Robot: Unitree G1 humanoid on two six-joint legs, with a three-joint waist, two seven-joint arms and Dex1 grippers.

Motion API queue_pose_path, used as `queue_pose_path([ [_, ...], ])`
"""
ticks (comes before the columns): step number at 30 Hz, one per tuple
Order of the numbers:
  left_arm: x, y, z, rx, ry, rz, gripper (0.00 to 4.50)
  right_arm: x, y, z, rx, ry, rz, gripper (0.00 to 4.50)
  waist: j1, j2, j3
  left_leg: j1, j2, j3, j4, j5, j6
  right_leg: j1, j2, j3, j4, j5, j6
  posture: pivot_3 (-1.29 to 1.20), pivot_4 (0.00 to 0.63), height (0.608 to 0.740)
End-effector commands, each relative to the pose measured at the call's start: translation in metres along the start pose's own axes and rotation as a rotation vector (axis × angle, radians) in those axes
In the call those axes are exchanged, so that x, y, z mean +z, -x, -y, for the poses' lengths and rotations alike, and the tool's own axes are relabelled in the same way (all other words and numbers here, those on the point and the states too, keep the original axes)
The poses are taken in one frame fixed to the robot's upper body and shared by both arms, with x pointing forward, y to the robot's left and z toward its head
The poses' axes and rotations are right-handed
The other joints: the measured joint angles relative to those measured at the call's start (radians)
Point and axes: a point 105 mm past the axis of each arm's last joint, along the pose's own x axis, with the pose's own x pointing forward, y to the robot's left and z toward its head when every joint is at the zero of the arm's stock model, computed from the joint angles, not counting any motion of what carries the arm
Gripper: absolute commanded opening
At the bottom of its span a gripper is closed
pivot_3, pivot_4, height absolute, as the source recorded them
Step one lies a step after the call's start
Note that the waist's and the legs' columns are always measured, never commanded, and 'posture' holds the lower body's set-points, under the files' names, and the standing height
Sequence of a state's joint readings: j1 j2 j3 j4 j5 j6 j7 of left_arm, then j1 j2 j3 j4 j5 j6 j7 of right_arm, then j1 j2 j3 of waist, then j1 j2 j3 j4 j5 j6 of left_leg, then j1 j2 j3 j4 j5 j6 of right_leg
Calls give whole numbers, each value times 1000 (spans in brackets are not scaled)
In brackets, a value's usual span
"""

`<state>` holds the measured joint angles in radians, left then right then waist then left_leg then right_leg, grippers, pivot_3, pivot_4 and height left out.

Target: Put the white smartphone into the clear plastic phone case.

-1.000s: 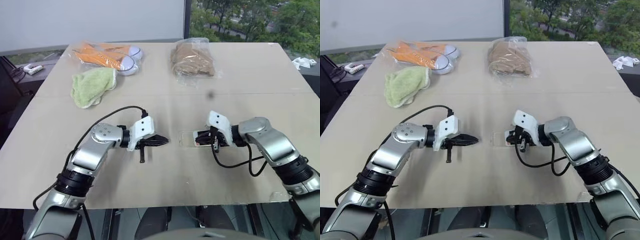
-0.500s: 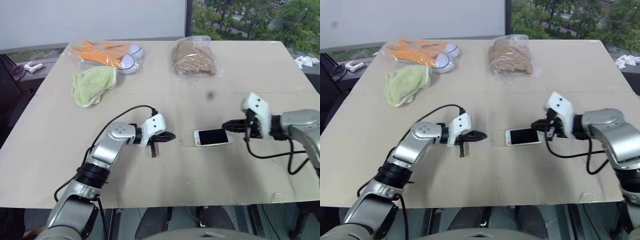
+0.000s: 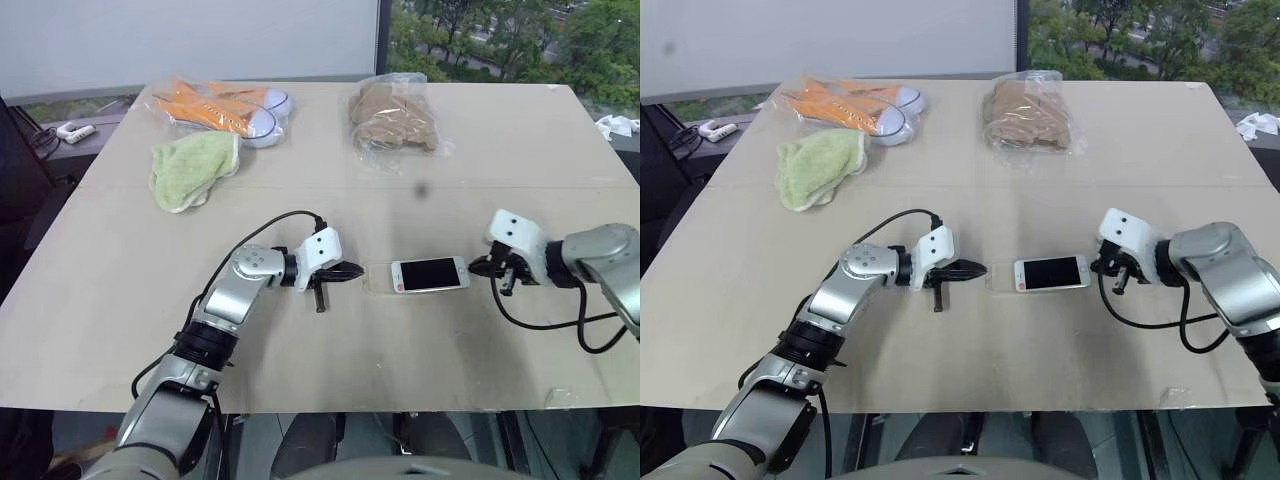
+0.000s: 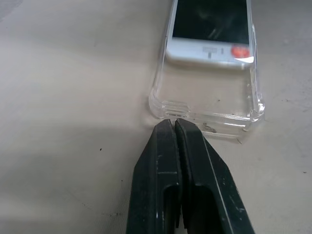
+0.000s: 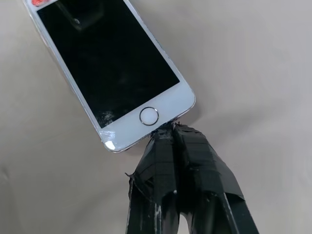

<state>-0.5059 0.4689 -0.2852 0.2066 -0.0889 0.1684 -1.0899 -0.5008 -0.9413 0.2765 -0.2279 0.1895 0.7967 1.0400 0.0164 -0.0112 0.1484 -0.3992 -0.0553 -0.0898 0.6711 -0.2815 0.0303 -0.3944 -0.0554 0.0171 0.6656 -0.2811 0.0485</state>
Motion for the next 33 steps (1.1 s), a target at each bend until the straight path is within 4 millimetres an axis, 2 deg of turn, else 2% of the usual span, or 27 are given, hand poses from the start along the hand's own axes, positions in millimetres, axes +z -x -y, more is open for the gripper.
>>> queue_pose_path([
  [1,-4,-6,9,-34,4,-12,69,16,1,-7,21,71,23,0,0,0,0,0,0,0,0,0,0,0,0,0,0,0,0,0,150,740],
  [10,-3,-10,16,-56,10,-1,69,27,-2,-12,39,100,34,0,-1,0,0,0,0,0,0,0,0,0,0,0,0,0,0,0,150,740],
  [20,0,-14,24,-76,19,13,69,45,-16,-27,98,144,69,0,-5,0,0,0,0,0,0,0,0,0,0,1,0,0,0,0,150,740],
  [33,0,-14,30,-88,28,14,69,56,-31,-46,169,157,90,0,-25,1,-3,1,0,0,0,0,0,0,0,1,0,0,0,0,150,740],
])
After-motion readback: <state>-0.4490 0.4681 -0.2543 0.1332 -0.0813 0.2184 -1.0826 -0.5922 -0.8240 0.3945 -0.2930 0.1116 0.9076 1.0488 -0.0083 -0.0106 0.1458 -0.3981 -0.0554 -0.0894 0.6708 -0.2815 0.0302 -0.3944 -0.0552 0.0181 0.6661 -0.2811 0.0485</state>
